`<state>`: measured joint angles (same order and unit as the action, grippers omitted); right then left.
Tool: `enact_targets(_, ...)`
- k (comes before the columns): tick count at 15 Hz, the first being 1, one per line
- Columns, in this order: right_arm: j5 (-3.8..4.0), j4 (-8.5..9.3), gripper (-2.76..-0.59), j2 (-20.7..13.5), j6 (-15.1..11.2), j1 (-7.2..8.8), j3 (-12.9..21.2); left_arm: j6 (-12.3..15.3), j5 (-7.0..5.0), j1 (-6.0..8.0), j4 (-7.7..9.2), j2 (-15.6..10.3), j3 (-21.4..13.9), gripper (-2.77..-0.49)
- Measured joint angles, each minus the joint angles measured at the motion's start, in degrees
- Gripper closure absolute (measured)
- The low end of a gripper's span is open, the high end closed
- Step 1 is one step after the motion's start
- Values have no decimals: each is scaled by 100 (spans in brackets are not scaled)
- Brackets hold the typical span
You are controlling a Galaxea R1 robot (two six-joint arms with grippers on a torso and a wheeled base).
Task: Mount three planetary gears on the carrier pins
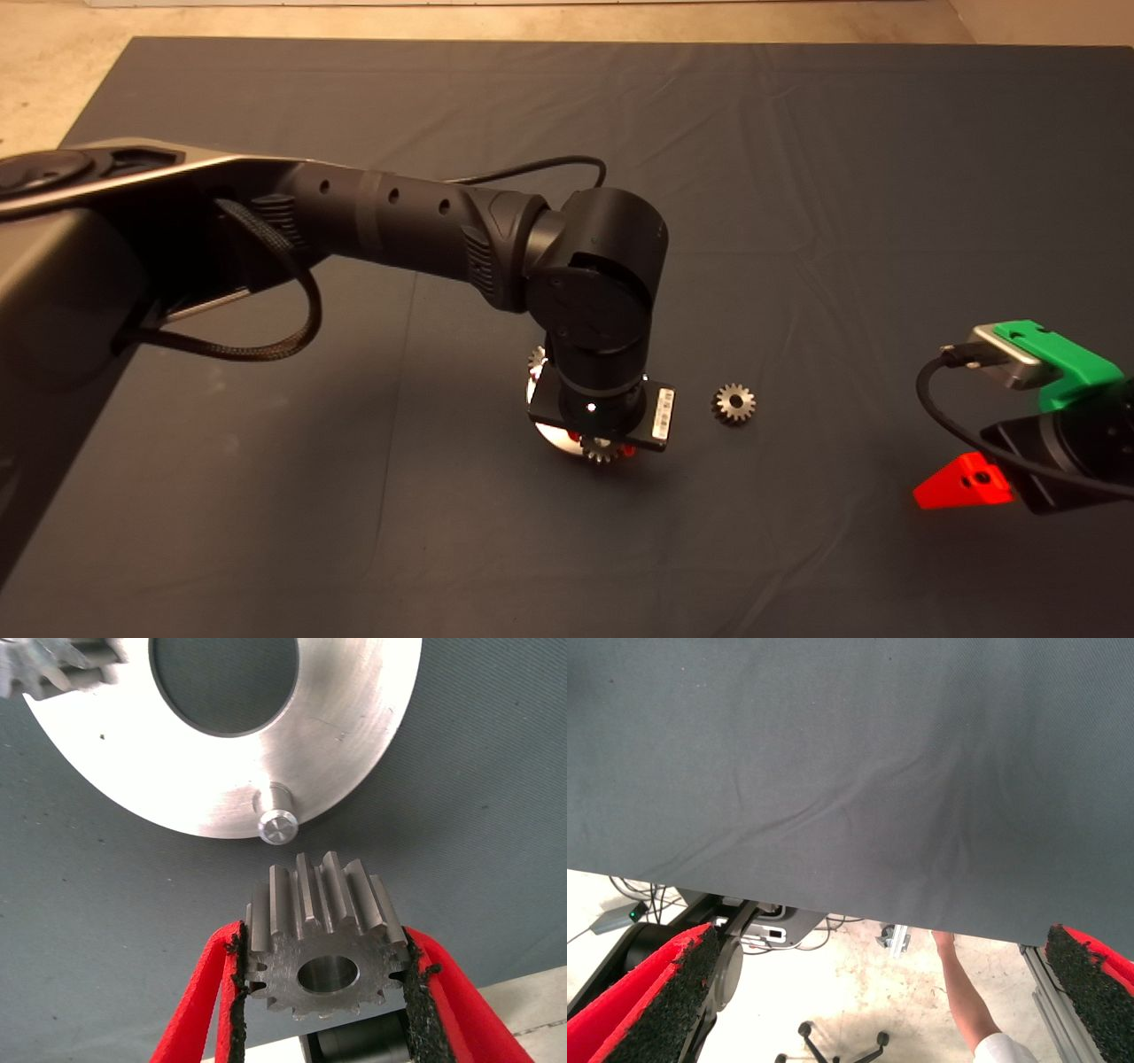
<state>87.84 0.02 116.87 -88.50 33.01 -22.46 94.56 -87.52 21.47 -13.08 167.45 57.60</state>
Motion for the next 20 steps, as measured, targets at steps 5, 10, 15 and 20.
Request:
enact_targets(5, -2, 0, -275, 0, 1, 0, 0, 122, 1, 0, 5, 5, 115, -93)
enact_targets(10, -2, 0, -275, -2, 2, 0, 0, 533, 1, 0, 0, 2, 436, -93)
enact_targets(15, -2, 0, -275, -2, 0, 0, 0, 876, 4, -2, 2, 2, 507, -93)
enact_targets(20, 0, 0, -275, -4, 0, 0, 0, 987, 4, -5, 0, 2, 507, -93)
